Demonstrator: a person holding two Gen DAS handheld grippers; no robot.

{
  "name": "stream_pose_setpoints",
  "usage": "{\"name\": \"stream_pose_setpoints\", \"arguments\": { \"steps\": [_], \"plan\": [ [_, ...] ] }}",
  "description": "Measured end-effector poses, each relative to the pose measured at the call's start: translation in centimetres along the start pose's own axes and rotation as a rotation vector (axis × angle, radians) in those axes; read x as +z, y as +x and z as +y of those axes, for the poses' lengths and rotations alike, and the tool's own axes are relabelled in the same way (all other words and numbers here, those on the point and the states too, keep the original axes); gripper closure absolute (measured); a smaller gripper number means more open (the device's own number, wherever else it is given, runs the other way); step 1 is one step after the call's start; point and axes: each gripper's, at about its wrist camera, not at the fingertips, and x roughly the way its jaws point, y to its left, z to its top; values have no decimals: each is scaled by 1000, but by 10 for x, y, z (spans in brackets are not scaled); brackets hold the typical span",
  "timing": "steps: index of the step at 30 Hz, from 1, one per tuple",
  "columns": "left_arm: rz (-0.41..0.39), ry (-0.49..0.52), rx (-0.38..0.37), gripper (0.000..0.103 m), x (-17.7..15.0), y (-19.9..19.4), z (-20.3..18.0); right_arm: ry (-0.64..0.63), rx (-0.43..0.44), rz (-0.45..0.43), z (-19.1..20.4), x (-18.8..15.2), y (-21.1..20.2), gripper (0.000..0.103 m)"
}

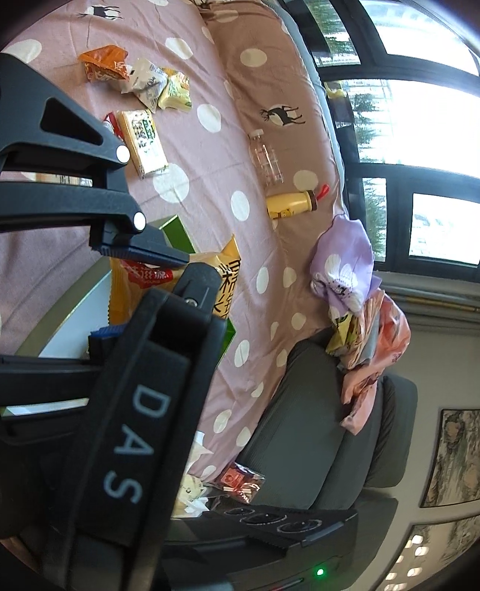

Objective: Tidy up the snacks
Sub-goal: 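Lift the yellow bag with the right gripper and lower it into the green box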

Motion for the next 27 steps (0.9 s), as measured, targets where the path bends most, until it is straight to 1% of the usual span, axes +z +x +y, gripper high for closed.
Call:
{"name": "stream_pose_setpoints", "arguments": {
  "steps": [8,20,25,27],
  "plan": [
    [52,1,-46,77,-1,18,-6,45,-55,24,-17,4,2,39],
    [111,10,-62,77,-3,39,-15,106,-92,70,-39,7,12,39],
    [137,3,-75,77,-6,47,-16,121,-109,88,-47,8,17,39],
    [143,-7,-91,76,-8,50,-15,127,-122,97,-50,7,19,39]
  ]
}}
